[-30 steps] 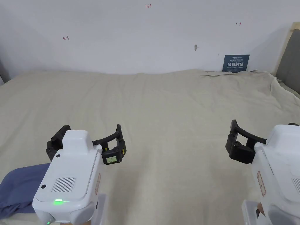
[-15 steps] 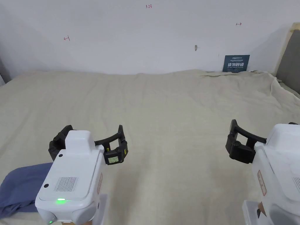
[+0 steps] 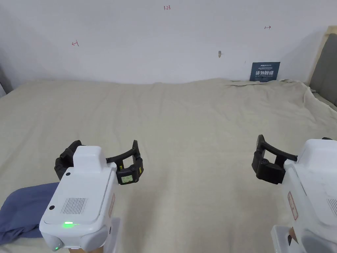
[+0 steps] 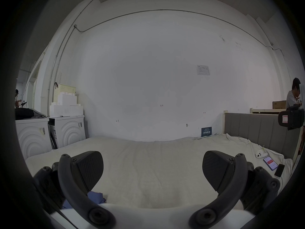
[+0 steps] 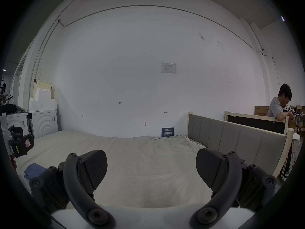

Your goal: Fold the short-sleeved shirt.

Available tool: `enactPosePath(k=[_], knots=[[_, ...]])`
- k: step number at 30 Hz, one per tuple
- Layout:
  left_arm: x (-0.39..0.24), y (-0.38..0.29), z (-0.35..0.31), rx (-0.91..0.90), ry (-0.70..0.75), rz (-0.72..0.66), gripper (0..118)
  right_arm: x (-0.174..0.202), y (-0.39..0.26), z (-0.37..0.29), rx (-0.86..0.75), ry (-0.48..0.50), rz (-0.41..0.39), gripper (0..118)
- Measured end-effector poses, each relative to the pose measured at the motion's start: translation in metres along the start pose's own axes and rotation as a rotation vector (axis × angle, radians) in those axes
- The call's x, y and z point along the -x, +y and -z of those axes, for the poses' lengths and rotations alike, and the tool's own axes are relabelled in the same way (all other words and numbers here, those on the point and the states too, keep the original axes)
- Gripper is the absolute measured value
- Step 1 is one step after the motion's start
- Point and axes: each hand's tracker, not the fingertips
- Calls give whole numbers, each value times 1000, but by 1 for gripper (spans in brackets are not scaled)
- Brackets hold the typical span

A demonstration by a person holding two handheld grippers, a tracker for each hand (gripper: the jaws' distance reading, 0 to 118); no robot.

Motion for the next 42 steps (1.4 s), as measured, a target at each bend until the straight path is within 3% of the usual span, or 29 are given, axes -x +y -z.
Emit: enactPosePath(k=[42], knots=[[-12,4,-6,-14,-28,11,118,-9,3,-12,7,-10,18,109]])
